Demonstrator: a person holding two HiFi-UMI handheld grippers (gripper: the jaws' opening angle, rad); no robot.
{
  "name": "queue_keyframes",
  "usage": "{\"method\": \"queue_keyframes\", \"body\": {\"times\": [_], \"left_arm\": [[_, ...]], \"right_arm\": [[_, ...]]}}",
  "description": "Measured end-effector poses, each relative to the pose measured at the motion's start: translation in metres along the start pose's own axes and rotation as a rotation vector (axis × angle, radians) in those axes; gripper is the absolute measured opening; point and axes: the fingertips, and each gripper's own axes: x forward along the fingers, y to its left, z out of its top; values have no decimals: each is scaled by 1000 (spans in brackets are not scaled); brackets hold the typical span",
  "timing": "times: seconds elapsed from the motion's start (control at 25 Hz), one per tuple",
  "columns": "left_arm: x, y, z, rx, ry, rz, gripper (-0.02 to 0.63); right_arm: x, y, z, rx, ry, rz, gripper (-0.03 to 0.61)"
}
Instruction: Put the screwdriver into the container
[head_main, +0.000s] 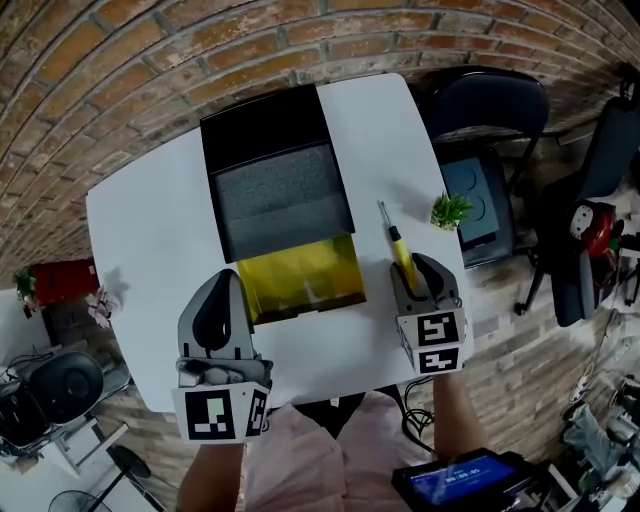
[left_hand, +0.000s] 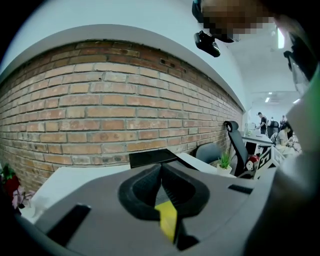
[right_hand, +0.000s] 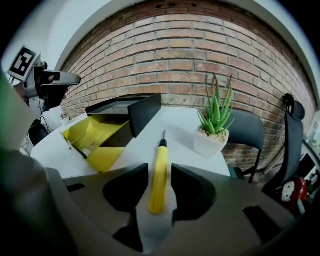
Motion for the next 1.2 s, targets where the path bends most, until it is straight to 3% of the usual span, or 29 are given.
{"method": "queue_keyframes", "body": {"times": [0.6, 1.2], "left_arm": [[-4, -1, 12, 1, -32, 1, 12], [-68, 19, 76, -9, -246, 44, 12]], "right_arm": [[-6, 3, 4, 36, 11, 34, 80], [-93, 28, 118, -84, -256, -15, 80]]}}
